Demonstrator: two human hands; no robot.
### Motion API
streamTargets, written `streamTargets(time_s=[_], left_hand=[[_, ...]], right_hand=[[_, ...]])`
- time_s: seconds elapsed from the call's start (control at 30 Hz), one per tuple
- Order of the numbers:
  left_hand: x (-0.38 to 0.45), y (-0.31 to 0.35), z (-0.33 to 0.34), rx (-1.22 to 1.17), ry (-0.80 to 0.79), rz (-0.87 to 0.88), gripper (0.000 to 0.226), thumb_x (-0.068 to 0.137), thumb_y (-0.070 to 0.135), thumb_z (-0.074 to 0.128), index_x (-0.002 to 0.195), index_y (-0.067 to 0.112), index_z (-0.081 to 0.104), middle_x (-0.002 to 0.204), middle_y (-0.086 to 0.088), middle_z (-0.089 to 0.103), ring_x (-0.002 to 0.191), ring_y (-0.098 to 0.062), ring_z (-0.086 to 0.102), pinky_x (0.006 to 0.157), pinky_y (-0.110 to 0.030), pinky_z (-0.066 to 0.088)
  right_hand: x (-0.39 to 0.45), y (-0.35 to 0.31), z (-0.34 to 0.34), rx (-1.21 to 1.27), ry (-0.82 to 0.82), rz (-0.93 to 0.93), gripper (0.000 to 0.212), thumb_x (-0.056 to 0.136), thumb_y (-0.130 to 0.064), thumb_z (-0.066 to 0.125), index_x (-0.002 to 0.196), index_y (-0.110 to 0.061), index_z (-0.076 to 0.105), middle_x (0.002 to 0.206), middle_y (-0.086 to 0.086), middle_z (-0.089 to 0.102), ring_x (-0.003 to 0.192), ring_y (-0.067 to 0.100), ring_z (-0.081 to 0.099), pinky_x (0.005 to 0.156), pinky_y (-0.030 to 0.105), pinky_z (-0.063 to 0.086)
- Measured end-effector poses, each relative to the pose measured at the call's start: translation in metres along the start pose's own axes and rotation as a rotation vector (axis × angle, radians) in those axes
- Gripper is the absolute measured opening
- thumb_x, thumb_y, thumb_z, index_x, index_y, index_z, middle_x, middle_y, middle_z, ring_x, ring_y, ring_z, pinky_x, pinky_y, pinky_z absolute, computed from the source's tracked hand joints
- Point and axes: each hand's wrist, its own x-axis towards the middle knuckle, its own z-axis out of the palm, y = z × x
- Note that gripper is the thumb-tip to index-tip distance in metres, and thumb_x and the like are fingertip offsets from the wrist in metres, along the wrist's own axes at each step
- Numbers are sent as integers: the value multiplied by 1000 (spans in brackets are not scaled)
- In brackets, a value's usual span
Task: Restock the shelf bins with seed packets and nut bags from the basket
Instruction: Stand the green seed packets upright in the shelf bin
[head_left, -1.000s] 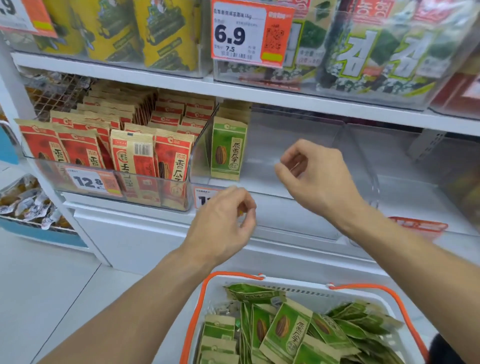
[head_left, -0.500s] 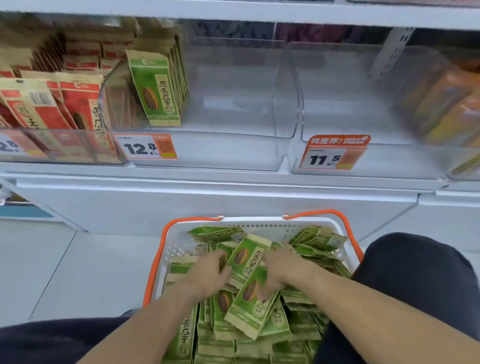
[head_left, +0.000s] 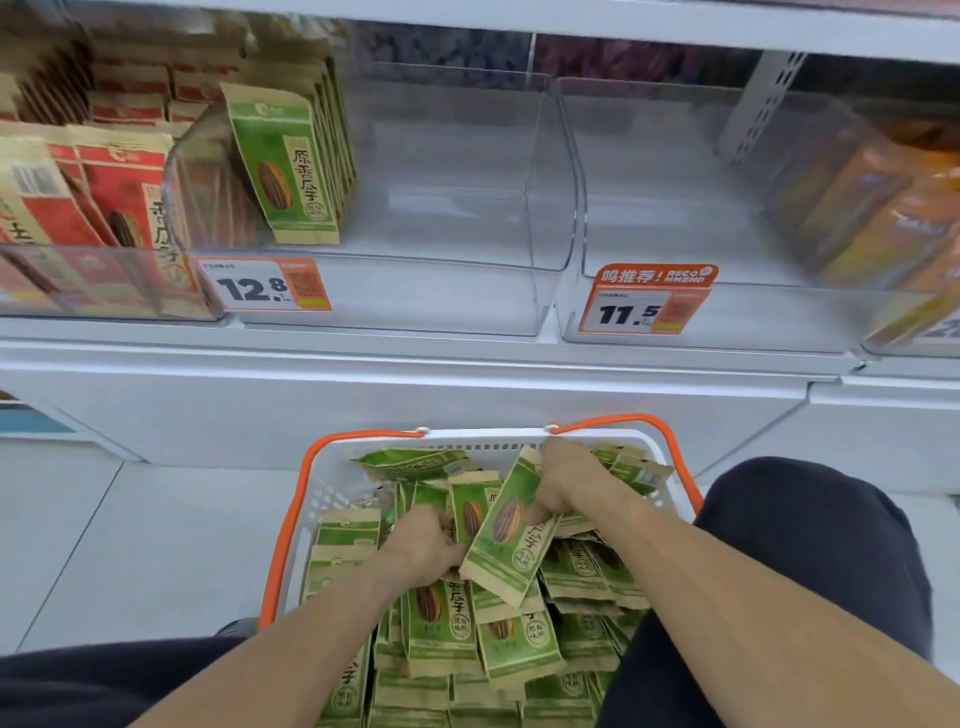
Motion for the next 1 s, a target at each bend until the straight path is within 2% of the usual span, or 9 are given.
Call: streamTargets(time_s=[0.1,0.2,0.37,0.57,0.67,0.77,0.87,0.93,1.0], left_hand=[[-1,1,-5,-78,-87,-32,39,84,11,75,118,1,59,94,-9,66,85,-21,66,80,-33,58],[-6,0,-15,-164,-122,-38,24,84,-3,69,104,6,61,87,-6,61,70,-16,60,56,-22,52],[-12,-7,-20,-238,-104,-62,27,75,-11,72,95,5,62,96,-14,68,89,-29,68,80,-41,60],[-30,-2,-29,-581,-164,-123,47,78,-22,63,117,1,49,112,-22,65,98,-35,69,86,-47,58],[-45,8,-42,-738,-182,-82,66,78,-29,55,128,11,38,103,-17,68,88,-35,72,72,-45,60],[-62,18,-61,-735,-190,-29,56,79,-31,46,124,1,55,100,-18,71,88,-33,72,82,-51,58],[-78,25,-80,-768,-195,4,43,81,-19,46,108,7,69,96,-19,71,94,-33,66,94,-54,49],[-87,31,-90,-728,-179,40,23,86,7,61,105,12,72,99,-13,72,98,-31,65,96,-53,50],[-91,37,-98,-602,-84,54,47,80,32,78,119,14,61,107,-8,72,100,-25,70,93,-50,55]], right_hand=[[2,-1,4,95,2,7,77,72,-36,88,134,-8,53,132,7,59,122,23,56,101,30,47],[6,-2,12,222,-11,19,83,70,-29,90,138,-9,48,136,7,55,125,24,53,100,29,45],[9,-5,27,316,-89,27,86,73,-28,88,143,-9,42,140,8,52,128,27,52,104,32,43],[7,-8,36,565,-237,69,50,86,-10,76,129,0,53,114,14,70,92,23,75,87,39,60],[6,-12,32,733,-266,46,54,86,-4,74,134,2,50,112,17,72,93,28,74,88,40,60],[3,-18,24,916,-280,-30,61,80,-4,80,134,-4,51,106,9,72,85,21,75,82,32,61],[-1,-24,16,1057,-347,-137,42,77,-4,83,113,-15,64,96,2,75,90,17,74,86,36,61],[-7,-29,10,1087,-348,-223,46,76,-5,84,117,-9,64,88,-3,76,88,16,75,83,35,61],[-17,-34,2,1120,-324,-304,59,77,-2,82,130,-4,56,86,-2,73,83,14,75,75,30,62]])
